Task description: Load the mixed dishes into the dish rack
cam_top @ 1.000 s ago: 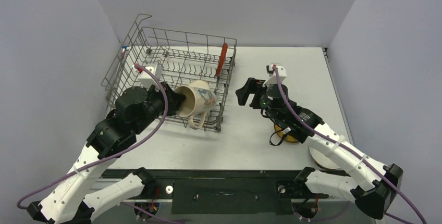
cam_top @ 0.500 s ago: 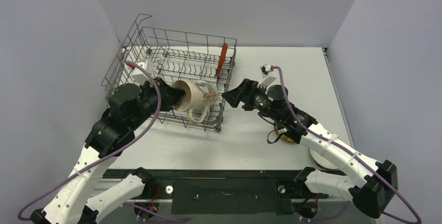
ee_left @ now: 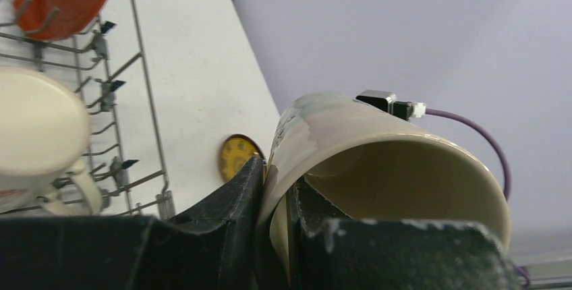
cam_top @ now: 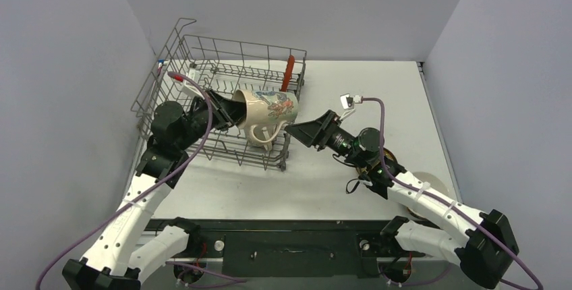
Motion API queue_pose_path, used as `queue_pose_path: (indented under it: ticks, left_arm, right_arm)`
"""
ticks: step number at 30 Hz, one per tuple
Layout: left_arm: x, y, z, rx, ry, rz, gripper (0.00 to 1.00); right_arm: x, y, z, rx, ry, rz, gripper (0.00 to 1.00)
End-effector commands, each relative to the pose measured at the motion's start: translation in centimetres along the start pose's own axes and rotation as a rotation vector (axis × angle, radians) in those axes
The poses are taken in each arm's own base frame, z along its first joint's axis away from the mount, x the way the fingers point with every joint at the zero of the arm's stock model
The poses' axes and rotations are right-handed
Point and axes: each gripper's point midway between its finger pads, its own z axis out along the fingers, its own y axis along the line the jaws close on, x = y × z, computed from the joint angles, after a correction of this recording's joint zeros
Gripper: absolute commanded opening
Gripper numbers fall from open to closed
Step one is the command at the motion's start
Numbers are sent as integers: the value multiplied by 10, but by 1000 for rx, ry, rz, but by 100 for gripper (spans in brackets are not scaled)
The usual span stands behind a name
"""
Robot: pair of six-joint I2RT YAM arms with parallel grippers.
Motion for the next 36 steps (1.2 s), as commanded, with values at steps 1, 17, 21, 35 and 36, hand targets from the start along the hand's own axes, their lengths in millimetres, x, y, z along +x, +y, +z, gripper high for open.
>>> queue_pose_path:
  ticks: [1, 17, 21, 35, 36]
  left_arm:
    - [-34, -90, -15, 408, -93, -26, 0]
    - [-29, -64, -36, 412, -261, 113, 0]
    - [-27, -59, -42, 395, -278, 117, 0]
    - [-20, -43, -50, 330, -303, 171, 0]
    - [-20, -43, -51, 327, -305, 174, 0]
  right_arm:
    - [-10, 63, -1, -256, -45, 64, 79]
    - [31, 130, 47, -373, -32, 341, 67]
    - [33, 125, 57, -347, -27, 354, 60]
    - [36, 125, 76, -334, -55, 355, 9]
    - [35, 127, 77, -340, -56, 358, 4]
